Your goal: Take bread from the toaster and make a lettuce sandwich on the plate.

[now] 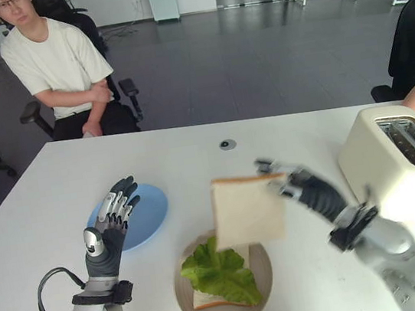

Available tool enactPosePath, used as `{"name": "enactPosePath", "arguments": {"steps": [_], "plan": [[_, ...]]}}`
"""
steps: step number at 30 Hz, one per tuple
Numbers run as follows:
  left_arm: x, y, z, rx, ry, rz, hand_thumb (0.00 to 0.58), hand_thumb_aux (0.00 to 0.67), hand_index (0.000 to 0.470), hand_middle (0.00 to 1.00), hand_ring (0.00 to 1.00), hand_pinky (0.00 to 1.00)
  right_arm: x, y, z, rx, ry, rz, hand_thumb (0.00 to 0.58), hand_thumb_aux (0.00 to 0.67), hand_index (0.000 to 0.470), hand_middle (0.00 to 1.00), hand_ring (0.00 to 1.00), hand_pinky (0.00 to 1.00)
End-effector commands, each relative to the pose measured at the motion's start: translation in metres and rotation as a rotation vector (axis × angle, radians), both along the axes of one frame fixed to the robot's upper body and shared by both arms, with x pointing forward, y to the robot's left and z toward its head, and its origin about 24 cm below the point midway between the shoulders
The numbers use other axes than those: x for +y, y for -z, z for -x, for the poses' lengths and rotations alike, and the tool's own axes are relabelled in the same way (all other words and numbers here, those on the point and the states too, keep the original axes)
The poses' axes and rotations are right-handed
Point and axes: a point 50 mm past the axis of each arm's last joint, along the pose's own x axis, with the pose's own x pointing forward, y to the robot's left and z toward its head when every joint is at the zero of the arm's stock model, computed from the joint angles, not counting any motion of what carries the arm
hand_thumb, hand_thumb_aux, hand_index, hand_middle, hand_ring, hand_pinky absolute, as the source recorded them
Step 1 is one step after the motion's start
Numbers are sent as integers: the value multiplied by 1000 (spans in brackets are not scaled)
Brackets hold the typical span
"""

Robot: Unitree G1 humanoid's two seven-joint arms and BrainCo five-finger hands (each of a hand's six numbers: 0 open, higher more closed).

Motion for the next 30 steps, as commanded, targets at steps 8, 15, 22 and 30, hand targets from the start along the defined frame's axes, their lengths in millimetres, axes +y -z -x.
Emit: {"name": "enactPosePath", "arguments": {"steps": [8,15,22,30], "plan": [[-6,-2,-2,0,18,2,0,0,0,0,0,0,31,46,10,99,20,178,580,670,470,0,0,0],[-6,-1,-2,3,19,5,0,0,0,0,0,0,41,63,21,116,-48,291,580,670,470,0,0,0],[-6,-2,-2,3,22,4,0,0,0,0,0,0,41,37,7,-110,36,283,0,0,0,0,0,0],[-11,-6,-2,13,118,-72,0,0,0,0,0,0,29,-18,1,-324,133,-28,0,0,0,0,0,0]]}}
